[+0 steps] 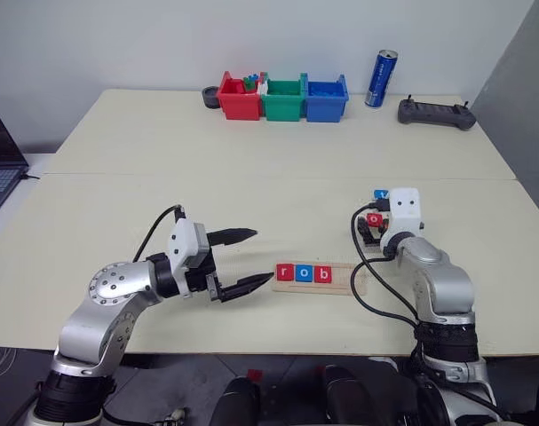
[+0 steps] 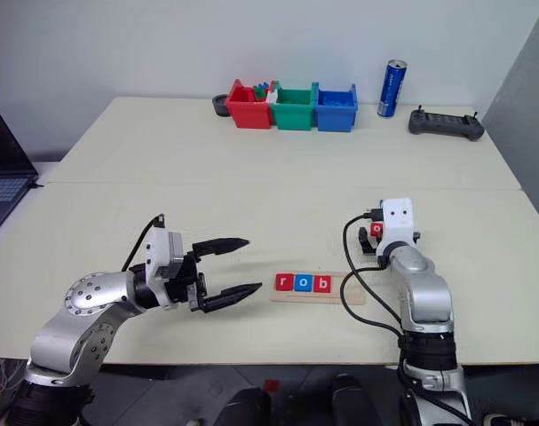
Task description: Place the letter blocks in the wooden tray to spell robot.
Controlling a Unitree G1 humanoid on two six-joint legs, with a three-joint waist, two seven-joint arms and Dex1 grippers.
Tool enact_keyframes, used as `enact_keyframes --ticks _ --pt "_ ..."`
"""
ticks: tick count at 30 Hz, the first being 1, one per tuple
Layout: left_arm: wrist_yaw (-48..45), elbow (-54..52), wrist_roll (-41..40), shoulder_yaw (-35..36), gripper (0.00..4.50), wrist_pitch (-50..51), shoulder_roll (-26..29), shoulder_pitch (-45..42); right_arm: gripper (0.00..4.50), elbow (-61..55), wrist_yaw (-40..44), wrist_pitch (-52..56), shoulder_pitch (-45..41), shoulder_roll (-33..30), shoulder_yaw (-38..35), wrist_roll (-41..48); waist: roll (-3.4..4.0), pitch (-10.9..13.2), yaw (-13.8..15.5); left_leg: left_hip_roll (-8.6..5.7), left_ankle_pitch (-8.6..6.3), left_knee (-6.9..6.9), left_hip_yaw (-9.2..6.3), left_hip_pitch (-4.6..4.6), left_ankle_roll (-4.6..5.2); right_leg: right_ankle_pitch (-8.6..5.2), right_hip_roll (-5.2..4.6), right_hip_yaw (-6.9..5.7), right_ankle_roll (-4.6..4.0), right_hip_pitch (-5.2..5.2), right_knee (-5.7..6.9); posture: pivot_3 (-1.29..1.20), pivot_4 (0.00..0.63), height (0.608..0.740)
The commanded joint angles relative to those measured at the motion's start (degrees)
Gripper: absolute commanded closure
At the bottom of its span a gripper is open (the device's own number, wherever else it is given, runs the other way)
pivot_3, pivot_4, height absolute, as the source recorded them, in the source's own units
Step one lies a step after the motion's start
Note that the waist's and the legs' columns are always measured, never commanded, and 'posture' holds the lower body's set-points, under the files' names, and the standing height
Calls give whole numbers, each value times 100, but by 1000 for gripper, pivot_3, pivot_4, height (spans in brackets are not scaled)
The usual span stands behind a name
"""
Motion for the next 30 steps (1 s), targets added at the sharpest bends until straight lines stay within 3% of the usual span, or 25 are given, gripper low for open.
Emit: enact_keyframes --ticks 1,7,8,10,17,21,30 --pt "37 -263 -39 38 0 1 54 118 20 71 -217 -127 -180 60 -162 28 0 0 -5 0 0 0 0 0 0 0 0 0 0 0 0 0 150 740" --pt "95 -401 2 33 0 -39 57 305 20 271 -256 -25 -209 338 -322 296 0 0 -8 0 0 -3 0 0 0 0 0 0 -1 0 -1 0 150 740" --pt "109 -422 -2 30 0 -23 55 298 187 263 -271 16 -200 370 -318 307 0 0 -8 0 0 -3 0 1 0 0 0 0 -1 0 -1 0 150 740" --pt "126 -461 -12 35 0 -8 53 304 589 177 -292 72 -140 406 -273 308 0 0 -10 0 0 -4 0 2 0 0 0 0 -1 0 -1 0 150 740" --pt "95 -359 42 12 0 -84 49 280 3042 15 -278 61 29 353 -110 245 0 -1 -38 2 0 -4 0 3 0 -1 2 0 -1 0 0 0 150 740" --pt "130 -450 45 -91 0 -65 -33 286 3044 -431 -157 355 336 186 -83 282 0 -1 -36 1 0 -5 -2 2 0 -1 2 -1 -1 1 -1 0 150 740" --pt "51 -407 22 -138 0 -118 -38 300 3044 -3086 407 2424 1743 -621 -346 706 0 -1 16 -1 0 -10 -8 -3 0 -5 0 -3 -2 4 -11 0 150 740"
